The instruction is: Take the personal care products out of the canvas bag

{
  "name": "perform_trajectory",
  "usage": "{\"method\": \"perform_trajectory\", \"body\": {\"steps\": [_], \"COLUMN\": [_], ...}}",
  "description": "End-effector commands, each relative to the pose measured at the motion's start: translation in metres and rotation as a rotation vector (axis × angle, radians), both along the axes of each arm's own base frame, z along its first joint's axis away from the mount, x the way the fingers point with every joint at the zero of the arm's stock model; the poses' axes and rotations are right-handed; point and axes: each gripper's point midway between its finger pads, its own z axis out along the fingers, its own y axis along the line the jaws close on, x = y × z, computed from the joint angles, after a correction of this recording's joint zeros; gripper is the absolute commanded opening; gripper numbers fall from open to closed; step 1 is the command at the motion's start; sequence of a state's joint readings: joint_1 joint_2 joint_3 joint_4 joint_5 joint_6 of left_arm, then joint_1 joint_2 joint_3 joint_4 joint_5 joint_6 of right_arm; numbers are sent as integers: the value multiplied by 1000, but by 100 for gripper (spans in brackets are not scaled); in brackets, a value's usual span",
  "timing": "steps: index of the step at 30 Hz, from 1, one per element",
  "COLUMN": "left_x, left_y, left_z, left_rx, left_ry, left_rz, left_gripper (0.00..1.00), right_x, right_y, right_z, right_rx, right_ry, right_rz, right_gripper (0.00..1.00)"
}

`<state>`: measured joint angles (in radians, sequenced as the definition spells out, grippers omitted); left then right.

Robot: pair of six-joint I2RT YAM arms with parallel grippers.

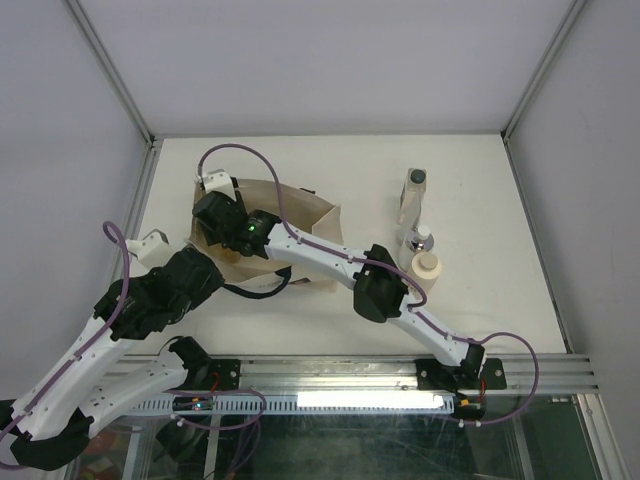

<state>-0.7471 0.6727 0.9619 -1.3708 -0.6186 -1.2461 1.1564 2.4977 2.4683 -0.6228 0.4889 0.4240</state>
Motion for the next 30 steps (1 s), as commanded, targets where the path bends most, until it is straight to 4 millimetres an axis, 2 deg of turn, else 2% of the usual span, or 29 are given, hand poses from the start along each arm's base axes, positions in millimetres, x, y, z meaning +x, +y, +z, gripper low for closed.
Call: {"method": "perform_trajectory", "body": {"steps": [1,6,11,16,22,30], "left_x": [4,7,9,9,10,11], "left_y": [-5,-7,-9,-10,-11,-13], "left_z": [7,10,10,9,11,11], "left_rx": [-21,-21,-26,-29,-38,-45], "left_ry": [-33,-43,-47,-45,-53,-59], "left_rz": [-15,-20,-23,-27,-26,-30], "left_gripper": [64,65,65,65,66,66], "right_x": [9,6,6,9,15,15], "right_y": [-22,-32,-32,-30,-41,-56], "right_z": [42,45,47,84,128,150], "right_rx": [-64,-114,-95,30,212,290], "right_ry": [-91,-100,-78,-75,-27,8], "right_rz": [28,74,82,61,2,-18], "right_gripper": [46,28,0,0,0,0]}}
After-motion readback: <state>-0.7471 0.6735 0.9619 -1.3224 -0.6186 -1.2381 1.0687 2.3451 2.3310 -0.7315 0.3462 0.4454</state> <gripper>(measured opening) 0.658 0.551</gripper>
